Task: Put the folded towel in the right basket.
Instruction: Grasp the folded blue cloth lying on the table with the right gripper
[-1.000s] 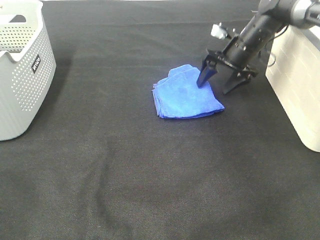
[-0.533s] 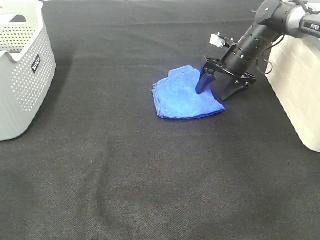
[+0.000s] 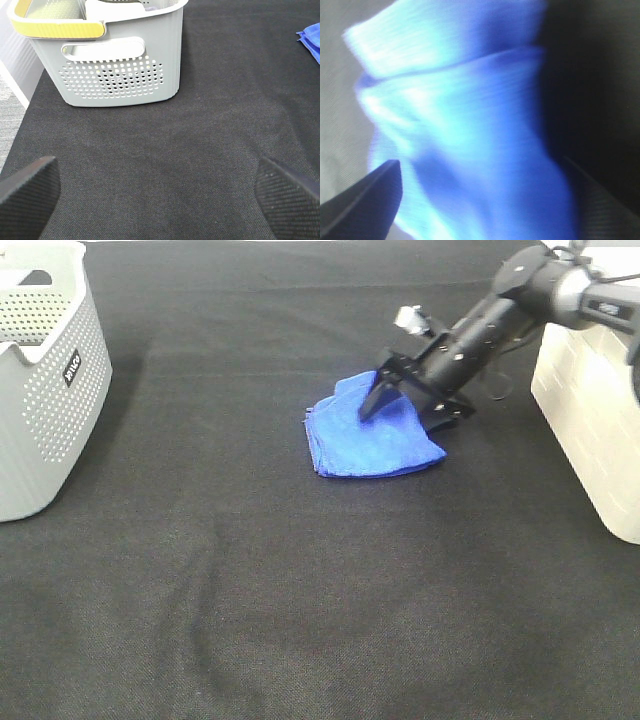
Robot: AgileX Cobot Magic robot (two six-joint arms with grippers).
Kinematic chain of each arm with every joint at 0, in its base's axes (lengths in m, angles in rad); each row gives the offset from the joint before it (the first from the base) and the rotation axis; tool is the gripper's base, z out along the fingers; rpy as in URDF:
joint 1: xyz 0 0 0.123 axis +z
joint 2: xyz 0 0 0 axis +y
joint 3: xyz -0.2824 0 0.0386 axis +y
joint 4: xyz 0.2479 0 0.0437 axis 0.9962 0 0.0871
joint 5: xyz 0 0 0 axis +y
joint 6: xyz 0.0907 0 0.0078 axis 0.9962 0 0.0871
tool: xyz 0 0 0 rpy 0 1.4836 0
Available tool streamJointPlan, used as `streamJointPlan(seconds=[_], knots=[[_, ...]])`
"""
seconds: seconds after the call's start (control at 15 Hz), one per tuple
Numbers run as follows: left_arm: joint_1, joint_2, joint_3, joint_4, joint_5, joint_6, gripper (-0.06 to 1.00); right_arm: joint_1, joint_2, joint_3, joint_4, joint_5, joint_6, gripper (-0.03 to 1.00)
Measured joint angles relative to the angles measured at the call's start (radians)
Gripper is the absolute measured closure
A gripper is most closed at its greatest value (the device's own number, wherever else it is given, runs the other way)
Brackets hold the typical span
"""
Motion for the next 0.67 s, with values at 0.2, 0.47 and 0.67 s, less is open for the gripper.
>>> streamJointPlan(seconds=[0.2, 0.47, 0.67], knots=[[0.000, 0.000, 0.000, 0.000, 0.000, 0.000, -0.05, 0.080, 0.006, 0.000, 0.011, -0.001, -0.001, 0.17], [0.000, 0.000, 0.000, 0.000, 0.000, 0.000, -0.05, 0.089, 0.013, 0.000, -0.002, -0.007, -0.001, 0.38], [0.000, 0.000, 0.000, 0.000, 0.000, 0.000, -0.05, 0.089, 0.021, -0.006, -0.015, -0.009, 0.000, 0.74]])
